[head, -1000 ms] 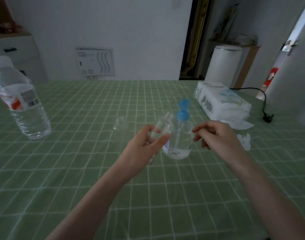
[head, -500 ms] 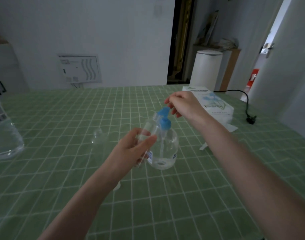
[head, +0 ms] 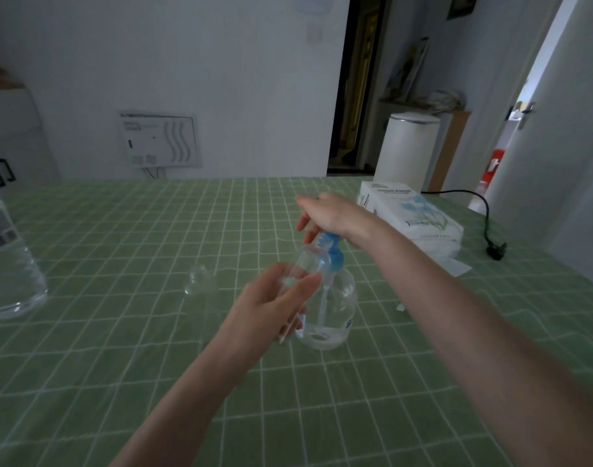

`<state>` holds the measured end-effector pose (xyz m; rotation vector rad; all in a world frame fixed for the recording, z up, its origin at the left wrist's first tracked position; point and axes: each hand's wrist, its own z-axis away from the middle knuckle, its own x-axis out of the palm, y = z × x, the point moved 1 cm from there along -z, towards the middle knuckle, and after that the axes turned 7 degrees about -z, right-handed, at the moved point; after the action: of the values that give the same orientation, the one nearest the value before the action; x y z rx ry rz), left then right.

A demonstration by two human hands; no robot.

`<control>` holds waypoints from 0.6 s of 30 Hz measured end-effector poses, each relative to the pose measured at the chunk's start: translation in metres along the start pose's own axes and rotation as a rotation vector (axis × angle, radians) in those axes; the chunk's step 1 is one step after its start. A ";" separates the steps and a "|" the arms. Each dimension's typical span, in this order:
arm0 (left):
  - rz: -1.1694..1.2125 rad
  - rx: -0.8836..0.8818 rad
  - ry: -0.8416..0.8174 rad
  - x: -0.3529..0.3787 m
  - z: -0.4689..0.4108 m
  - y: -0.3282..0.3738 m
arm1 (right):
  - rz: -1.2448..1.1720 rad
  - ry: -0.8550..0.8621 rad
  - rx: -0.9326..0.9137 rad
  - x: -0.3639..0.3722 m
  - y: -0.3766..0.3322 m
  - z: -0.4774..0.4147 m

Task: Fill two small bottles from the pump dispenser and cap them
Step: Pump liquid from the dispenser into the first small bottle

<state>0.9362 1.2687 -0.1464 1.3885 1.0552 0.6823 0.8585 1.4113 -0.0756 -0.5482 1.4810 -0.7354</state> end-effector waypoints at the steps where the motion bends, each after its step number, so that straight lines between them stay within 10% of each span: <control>1: 0.014 0.001 -0.007 0.000 0.000 0.000 | 0.019 0.002 0.004 0.000 0.000 0.000; 18: 0.013 0.005 0.041 0.002 -0.001 -0.005 | 0.033 -0.079 0.097 0.002 0.006 -0.001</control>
<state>0.9353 1.2699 -0.1518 1.3918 1.0811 0.7212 0.8575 1.4135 -0.0813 -0.4728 1.3703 -0.7479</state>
